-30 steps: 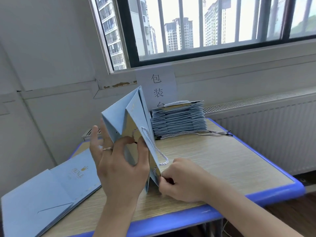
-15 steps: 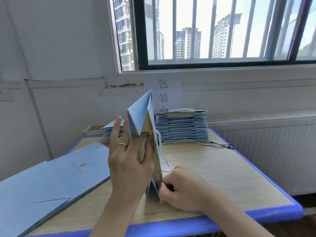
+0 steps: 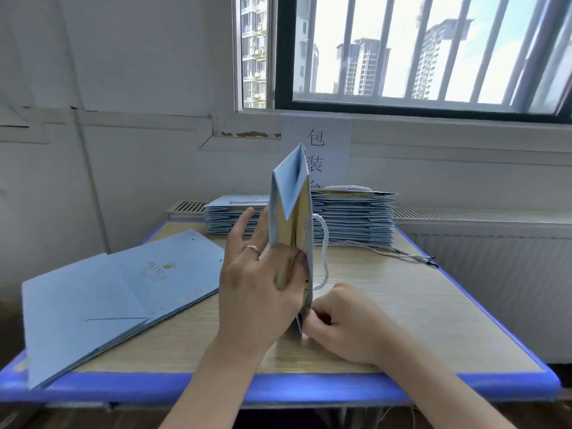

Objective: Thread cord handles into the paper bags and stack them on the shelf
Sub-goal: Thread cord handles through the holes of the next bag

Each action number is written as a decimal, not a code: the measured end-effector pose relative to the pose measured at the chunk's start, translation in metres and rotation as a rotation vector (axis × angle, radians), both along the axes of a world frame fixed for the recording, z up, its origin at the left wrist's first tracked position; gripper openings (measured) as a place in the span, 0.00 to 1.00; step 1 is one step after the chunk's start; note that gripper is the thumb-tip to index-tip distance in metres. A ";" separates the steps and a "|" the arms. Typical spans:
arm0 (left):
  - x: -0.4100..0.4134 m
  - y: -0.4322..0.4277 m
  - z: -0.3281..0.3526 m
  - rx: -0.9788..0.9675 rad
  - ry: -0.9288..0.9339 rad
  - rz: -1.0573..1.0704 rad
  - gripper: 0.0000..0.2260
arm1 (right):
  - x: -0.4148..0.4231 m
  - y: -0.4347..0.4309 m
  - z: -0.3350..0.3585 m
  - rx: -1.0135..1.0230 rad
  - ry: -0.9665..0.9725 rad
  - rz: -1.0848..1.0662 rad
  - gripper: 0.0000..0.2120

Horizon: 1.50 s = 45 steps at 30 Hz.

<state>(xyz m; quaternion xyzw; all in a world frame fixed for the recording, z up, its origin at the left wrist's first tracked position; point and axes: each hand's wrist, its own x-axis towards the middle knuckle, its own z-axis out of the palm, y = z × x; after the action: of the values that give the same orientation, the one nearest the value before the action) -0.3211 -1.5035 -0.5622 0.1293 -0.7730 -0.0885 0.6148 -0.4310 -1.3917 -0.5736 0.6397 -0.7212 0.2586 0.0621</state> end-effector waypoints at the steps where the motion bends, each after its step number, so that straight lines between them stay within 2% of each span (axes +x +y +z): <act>1: 0.000 0.001 0.000 0.029 0.006 0.005 0.10 | 0.000 0.000 0.000 0.001 -0.005 0.002 0.23; 4: 0.002 0.007 0.008 0.133 0.065 0.055 0.14 | 0.002 0.001 0.003 -0.002 -0.025 0.007 0.21; 7: 0.001 0.008 0.019 0.136 0.112 0.062 0.15 | 0.004 0.002 0.005 -0.004 -0.032 0.022 0.21; 13: -0.007 0.003 0.013 -0.012 0.025 0.047 0.11 | 0.003 0.002 0.004 -0.028 -0.036 0.012 0.21; 18: -0.002 0.001 0.005 0.121 -0.084 0.077 0.08 | 0.004 0.001 0.003 -0.020 -0.034 0.017 0.20; 22: 0.006 0.002 0.007 0.152 -0.135 0.055 0.12 | 0.005 0.002 0.005 -0.038 -0.035 0.007 0.21; 25: 0.012 0.007 0.014 0.173 -0.068 0.003 0.16 | 0.004 0.002 0.005 -0.018 -0.049 0.006 0.20; 28: 0.011 0.012 0.026 0.155 0.002 -0.015 0.14 | 0.003 0.002 0.004 -0.022 -0.060 0.017 0.21; 36: 0.004 0.010 0.021 0.099 -0.020 -0.004 0.07 | 0.002 0.002 0.004 -0.046 -0.032 0.010 0.21; 40: 0.009 0.015 0.022 0.133 -0.016 -0.026 0.10 | 0.000 0.001 0.002 -0.036 -0.008 -0.003 0.21; 45: 0.006 0.012 0.026 0.091 -0.039 0.024 0.07 | 0.000 0.000 0.001 -0.036 0.000 -0.009 0.21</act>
<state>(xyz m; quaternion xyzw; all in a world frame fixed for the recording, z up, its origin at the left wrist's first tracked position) -0.3153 -1.4911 -0.5365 0.1680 -0.7784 -0.1139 0.5941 -0.4315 -1.3914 -0.5722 0.6351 -0.7193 0.2713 0.0751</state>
